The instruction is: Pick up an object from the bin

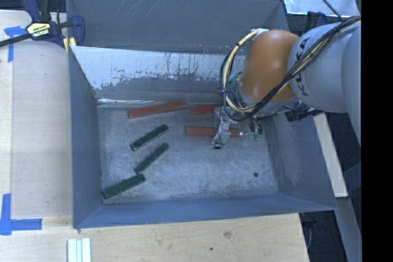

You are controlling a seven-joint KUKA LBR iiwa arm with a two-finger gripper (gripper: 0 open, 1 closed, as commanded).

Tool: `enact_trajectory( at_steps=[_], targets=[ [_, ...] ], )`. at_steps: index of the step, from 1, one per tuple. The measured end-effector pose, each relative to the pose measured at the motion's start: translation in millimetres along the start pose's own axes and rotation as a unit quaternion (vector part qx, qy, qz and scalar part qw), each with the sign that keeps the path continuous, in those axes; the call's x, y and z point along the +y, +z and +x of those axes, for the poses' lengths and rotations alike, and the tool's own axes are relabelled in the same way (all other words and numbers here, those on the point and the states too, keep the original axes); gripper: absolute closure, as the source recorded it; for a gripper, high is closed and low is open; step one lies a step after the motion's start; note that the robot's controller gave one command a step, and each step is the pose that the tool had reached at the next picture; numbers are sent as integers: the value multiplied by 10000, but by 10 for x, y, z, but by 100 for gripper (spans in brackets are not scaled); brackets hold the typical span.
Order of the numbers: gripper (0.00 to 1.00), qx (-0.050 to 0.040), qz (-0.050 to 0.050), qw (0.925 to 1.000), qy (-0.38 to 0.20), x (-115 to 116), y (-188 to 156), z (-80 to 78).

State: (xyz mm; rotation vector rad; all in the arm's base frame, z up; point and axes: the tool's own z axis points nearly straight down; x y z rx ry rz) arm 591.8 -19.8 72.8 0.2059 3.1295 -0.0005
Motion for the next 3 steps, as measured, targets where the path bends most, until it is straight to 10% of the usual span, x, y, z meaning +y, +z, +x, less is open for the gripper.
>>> enact_trajectory(
  at_steps=[3],
  targets=[
    [100,-9,-5,10000,1,-8,-1199,-66]
  ],
)
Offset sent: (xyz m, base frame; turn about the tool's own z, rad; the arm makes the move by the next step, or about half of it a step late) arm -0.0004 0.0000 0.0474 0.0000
